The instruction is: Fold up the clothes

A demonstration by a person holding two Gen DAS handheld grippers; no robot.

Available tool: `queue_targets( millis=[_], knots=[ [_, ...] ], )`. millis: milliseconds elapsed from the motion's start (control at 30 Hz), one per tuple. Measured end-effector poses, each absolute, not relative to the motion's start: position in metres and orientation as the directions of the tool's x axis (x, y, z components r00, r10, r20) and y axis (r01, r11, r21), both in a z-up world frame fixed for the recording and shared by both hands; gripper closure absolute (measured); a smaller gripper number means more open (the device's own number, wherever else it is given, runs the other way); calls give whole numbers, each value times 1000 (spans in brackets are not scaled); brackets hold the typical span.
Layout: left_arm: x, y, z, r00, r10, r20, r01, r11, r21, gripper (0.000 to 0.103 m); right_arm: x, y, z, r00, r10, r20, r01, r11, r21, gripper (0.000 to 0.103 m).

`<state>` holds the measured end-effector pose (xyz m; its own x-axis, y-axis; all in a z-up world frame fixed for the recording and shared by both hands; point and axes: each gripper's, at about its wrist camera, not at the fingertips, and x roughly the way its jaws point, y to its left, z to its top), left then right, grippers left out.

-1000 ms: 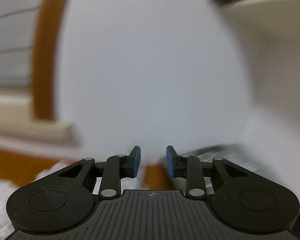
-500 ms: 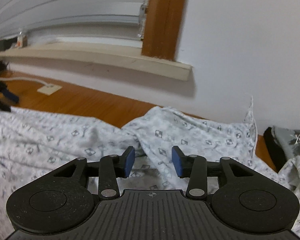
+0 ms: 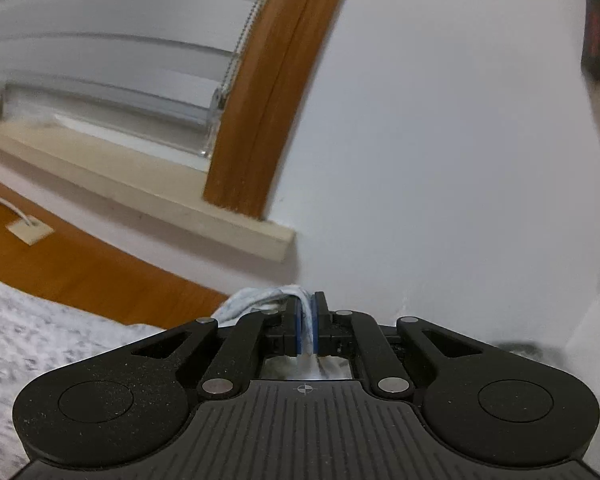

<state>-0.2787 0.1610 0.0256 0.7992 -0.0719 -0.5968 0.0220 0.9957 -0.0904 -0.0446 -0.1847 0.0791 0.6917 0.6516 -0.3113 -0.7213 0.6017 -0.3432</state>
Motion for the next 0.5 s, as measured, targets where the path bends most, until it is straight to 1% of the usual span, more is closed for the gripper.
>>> queue_targets(
  millis=[133, 200, 300, 367, 433, 467, 500],
  knots=[
    [-284, 169, 37, 838, -66, -541, -2, 992, -124, 102, -45, -179, 87, 719, 641, -270, -691, 613, -383, 97],
    [-285, 171, 42, 851, -61, -521, -12, 991, -136, 102, -44, -179, 96, 748, 623, -231, -658, 646, -387, 97],
    [-286, 169, 45, 864, -37, -503, -26, 993, -118, 102, -28, -180, 100, 810, 531, -248, -585, 702, -406, 97],
    [-290, 170, 50, 884, -9, -467, -51, 992, -115, 102, -14, -184, 94, 821, 488, -295, -570, 705, -421, 97],
    [-294, 177, 61, 909, 22, -416, -84, 988, -132, 102, -5, -191, 87, 808, 487, -330, -587, 702, -403, 97],
    [-296, 179, 69, 922, 35, -385, -93, 987, -134, 102, -4, -194, 84, 802, 494, -335, -596, 701, -392, 97],
    [-297, 181, 76, 932, 49, -358, -103, 986, -134, 102, -6, -196, 85, 804, 505, -313, -594, 705, -388, 97]
  ],
)
